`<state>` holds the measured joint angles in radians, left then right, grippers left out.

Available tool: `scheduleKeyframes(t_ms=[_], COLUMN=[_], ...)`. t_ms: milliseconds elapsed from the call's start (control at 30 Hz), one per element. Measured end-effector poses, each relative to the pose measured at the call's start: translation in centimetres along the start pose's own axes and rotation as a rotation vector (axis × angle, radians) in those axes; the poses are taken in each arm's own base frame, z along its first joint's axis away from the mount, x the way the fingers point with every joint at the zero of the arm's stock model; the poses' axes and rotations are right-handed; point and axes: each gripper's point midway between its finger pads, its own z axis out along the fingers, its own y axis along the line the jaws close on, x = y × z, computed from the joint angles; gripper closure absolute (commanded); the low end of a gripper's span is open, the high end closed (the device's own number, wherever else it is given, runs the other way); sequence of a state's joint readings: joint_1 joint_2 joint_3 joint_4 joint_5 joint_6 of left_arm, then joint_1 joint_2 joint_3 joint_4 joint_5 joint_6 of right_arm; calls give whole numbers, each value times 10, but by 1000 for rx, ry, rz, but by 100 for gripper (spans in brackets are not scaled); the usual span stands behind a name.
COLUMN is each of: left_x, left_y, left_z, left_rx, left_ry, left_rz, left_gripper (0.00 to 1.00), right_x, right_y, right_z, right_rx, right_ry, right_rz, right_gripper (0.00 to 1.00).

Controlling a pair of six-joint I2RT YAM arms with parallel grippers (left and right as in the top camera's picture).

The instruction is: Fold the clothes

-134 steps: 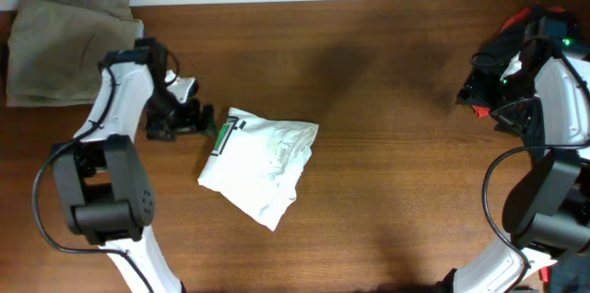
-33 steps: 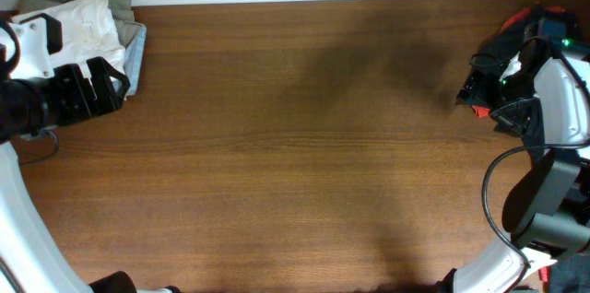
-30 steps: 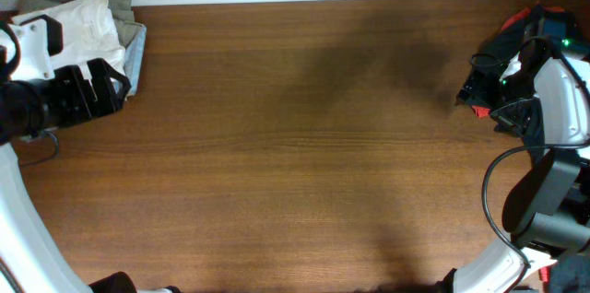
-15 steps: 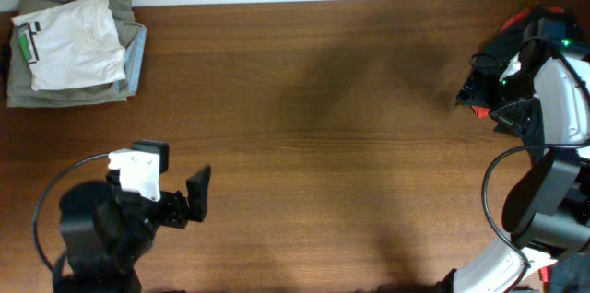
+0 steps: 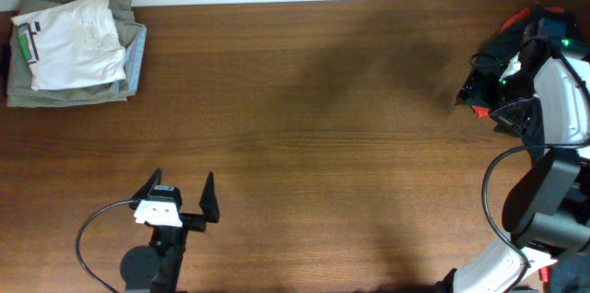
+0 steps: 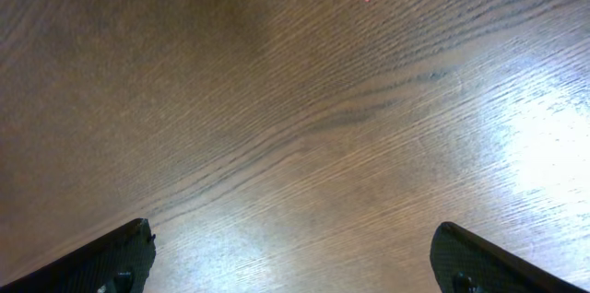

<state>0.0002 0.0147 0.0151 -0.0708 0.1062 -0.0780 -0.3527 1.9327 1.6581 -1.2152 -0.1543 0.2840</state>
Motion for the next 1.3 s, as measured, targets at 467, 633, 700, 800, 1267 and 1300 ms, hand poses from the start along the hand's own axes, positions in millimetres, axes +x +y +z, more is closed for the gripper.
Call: scheduleKeyframes(t_ms=[467, 633, 700, 800, 1267, 1300], left_x=[0, 0, 0, 0, 0, -1], left_y=[21, 21, 21, 21, 22, 22], left_z=[-1, -1, -1, -1, -2, -2], left_rx=[-124, -124, -124, -124, -131, -131], left_ry=[-5, -5, -5, -5, -8, -10], left_rz=[-46, -46, -46, -46, -47, -47], left_gripper=[1, 1, 1, 1, 1, 1], right_x=[0, 0, 0, 2, 138, 156], right_y=[0, 0, 0, 7, 71, 61], right_z=[0, 0, 0, -6, -175, -139], right_rx=[0, 0, 0, -5, -449, -480], right_ry=[0, 0, 0, -14, -932, -934], right_rz=[0, 0, 0, -19, -442, -461], right_gripper=[1, 1, 1, 1, 1, 1])
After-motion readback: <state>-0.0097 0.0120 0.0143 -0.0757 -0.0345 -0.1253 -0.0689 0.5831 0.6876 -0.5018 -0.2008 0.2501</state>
